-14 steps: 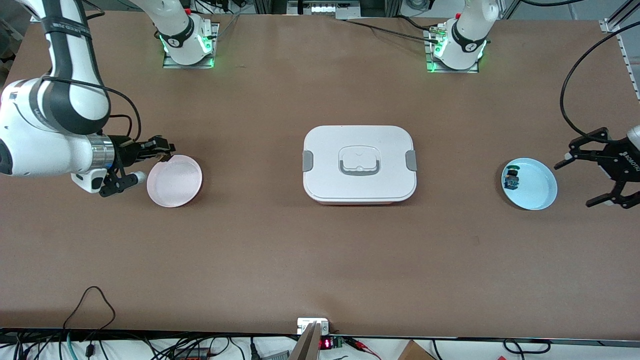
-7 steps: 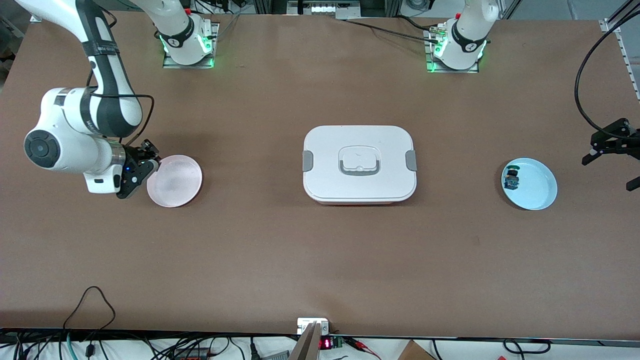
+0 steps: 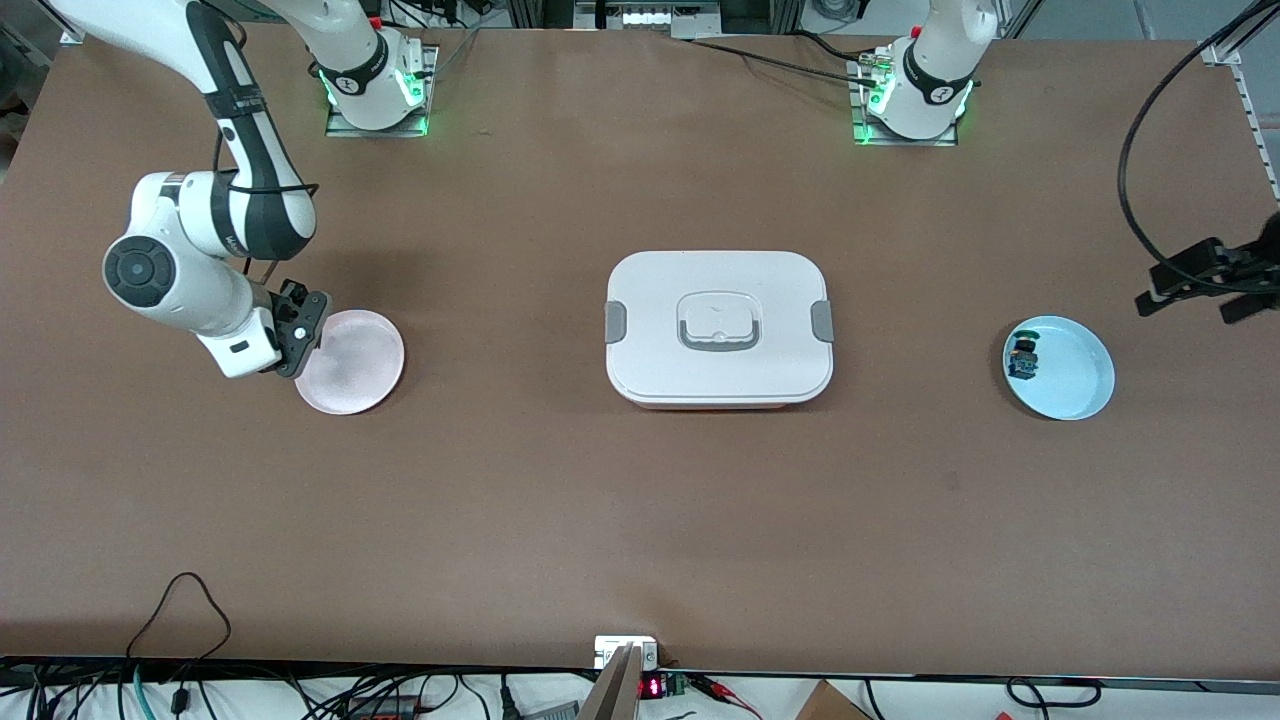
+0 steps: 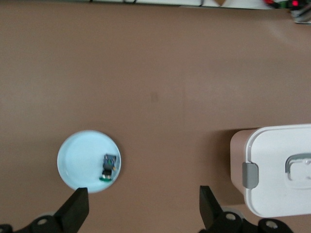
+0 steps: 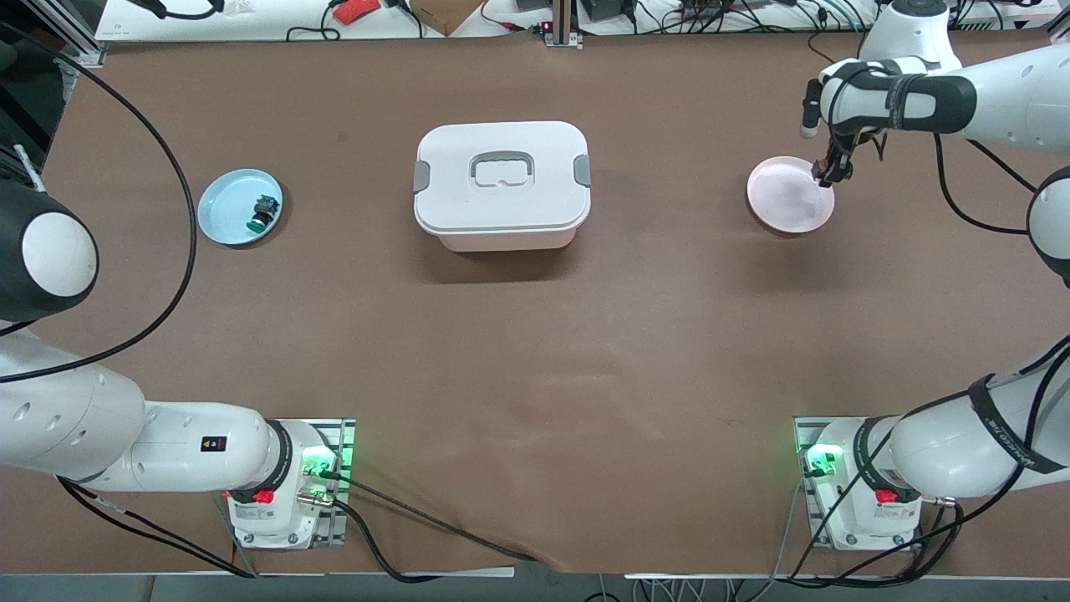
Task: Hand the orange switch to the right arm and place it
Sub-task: 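Lower the orange switch onto the white plate with the right gripper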
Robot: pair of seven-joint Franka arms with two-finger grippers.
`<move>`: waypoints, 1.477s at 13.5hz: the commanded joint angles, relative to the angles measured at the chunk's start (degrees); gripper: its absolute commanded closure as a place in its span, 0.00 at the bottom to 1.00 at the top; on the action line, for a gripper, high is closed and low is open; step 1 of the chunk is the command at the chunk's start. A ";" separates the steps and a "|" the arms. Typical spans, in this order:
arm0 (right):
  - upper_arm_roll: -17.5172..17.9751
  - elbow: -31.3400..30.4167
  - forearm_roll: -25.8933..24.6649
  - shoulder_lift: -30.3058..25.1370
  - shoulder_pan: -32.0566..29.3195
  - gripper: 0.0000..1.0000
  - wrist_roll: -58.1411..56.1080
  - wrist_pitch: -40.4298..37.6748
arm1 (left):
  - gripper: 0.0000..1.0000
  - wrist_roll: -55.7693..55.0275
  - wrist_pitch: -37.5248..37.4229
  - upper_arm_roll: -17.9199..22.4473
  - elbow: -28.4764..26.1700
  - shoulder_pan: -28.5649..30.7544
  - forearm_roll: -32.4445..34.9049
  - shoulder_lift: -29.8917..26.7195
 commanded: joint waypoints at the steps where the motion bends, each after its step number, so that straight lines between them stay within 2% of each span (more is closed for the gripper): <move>1: 0.29 -4.70 -2.08 -2.08 0.80 1.00 -1.06 5.71 | 0.00 -14.12 -4.32 -0.26 -0.37 -6.36 8.46 -1.08; 5: 0.38 -7.44 -2.00 -1.38 2.03 1.00 -1.59 12.41 | 0.00 -14.32 -4.24 -0.35 -2.05 -7.09 8.49 -2.22; 11: 0.38 -8.40 -1.64 1.08 2.47 0.99 -1.59 16.45 | 0.00 -13.97 -4.42 -0.35 0.24 -7.09 7.96 -1.70; 13: 0.38 -9.37 -1.64 2.39 2.47 0.99 -1.59 20.04 | 0.00 -13.79 -4.24 -0.44 0.33 -6.83 7.79 -1.70; 18: 0.46 -9.72 -1.64 4.77 2.38 0.99 -1.50 24.01 | 0.00 -4.41 -4.50 0.09 -0.29 -1.30 -0.02 -1.26; 20: 0.46 -9.81 -1.64 5.91 2.56 0.98 -1.42 25.77 | 0.00 -1.94 -5.55 0.09 0.15 -0.67 -0.12 -1.78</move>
